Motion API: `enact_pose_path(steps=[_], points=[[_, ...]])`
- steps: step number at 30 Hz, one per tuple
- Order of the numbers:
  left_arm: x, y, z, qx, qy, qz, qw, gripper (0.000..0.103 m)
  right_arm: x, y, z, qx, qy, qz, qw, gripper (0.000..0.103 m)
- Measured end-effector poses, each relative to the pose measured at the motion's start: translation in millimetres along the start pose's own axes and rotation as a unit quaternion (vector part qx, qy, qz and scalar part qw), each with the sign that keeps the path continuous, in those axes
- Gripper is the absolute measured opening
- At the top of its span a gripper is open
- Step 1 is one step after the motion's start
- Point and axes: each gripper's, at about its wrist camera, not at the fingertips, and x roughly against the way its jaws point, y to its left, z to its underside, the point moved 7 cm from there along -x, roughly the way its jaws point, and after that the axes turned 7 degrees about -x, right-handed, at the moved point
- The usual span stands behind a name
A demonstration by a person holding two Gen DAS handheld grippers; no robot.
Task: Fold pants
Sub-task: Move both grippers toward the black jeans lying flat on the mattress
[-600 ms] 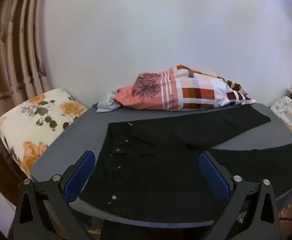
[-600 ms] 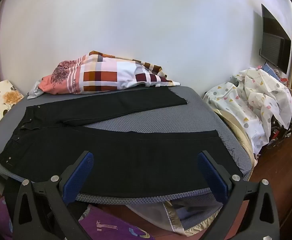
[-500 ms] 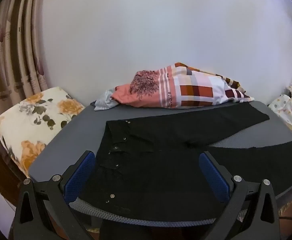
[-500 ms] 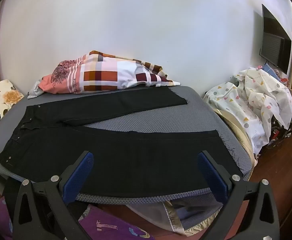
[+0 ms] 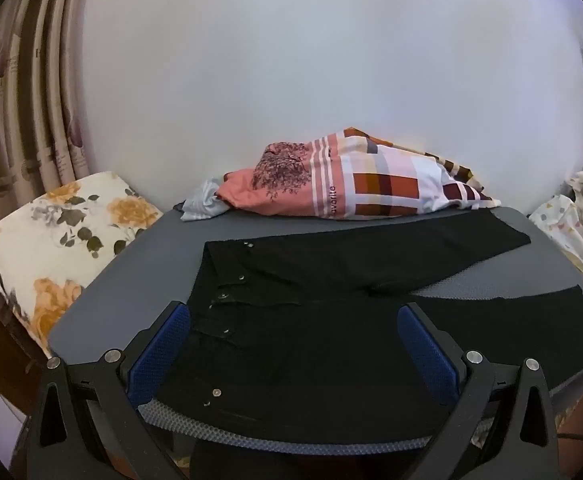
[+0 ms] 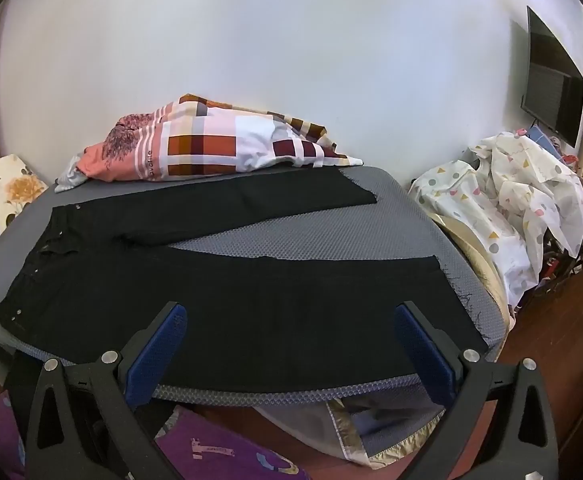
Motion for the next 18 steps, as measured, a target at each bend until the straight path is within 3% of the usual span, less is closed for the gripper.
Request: enact_pose_path(steps=[6,9,13,15,18], points=[[0.9,6.4,-1.1,0.01,-0.016,0.012,0.9998,0.103,-3.8,0.8,1.3,0.0,0.011,0.001,1.0,0.103],[2.6,12.5,-1.0,0.039,-0.032,0.029,0.9983,0.103,-4.4,1.1,1.5,0.0,0.013,0.0,1.0,0.103],[8.8,31.1,1.1,0.097,-0.067,0.025,0.9928,0.103,-7.6,3.4,1.7,0.003,0.015,0.0,1.0,0.103],[4.1,32.4,0.9,0.1,-0.053,0.03,0.9931,0.103,-10.6,4.4,0.2,0.003,0.021,-0.001,1.0,0.103],[-5.6,24.3,0.6,0.055,-0.016,0.034,0.9978,0.103,-16.7,7.6,-2.6,0.005,0.027,-0.003,1.0,0.103]])
